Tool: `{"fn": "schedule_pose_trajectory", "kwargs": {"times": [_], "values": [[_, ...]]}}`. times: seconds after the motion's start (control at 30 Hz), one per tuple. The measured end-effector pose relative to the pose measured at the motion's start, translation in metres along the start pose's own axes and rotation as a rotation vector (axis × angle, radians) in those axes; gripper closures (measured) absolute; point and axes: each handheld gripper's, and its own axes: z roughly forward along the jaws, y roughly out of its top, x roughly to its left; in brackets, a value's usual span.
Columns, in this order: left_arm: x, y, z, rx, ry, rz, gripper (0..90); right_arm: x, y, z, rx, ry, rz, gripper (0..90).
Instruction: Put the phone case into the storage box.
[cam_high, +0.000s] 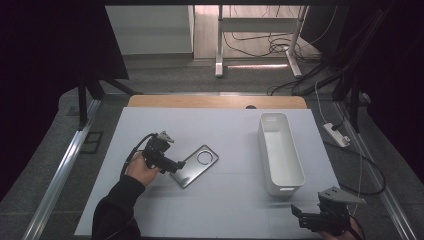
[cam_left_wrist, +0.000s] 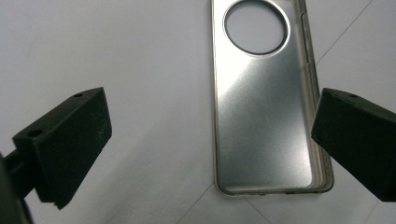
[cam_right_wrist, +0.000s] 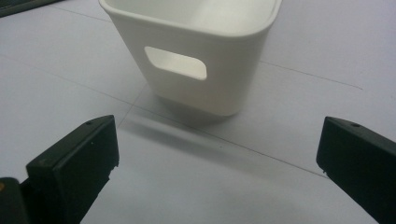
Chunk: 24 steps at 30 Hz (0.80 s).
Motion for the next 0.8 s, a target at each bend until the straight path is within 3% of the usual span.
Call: {"fn": "schedule_pose_trajectory", "kwargs": {"times": [0.23, 0.33, 0.57, 0.8], "values": [[-0.002, -0.003, 0.012, 0.041, -0.004, -0.003, 0.0, 0.000, 0.000, 0.000, -0.001, 0.001, -0.001, 0.0], [-0.002, -0.005, 0.018, 0.081, -0.004, 0.001, 0.0, 0.000, 0.000, 0.000, -0.001, 0.002, -0.003, 0.0], [-0.005, -0.007, 0.031, 0.151, 0.027, 0.016, 0.0, 0.000, 0.000, 0.000, 0.000, 0.003, -0.005, 0.0], [-0.006, -0.008, 0.036, 0.181, 0.031, 0.012, 0.0, 0.001, 0.000, 0.000, -0.001, 0.001, -0.007, 0.0]]}}
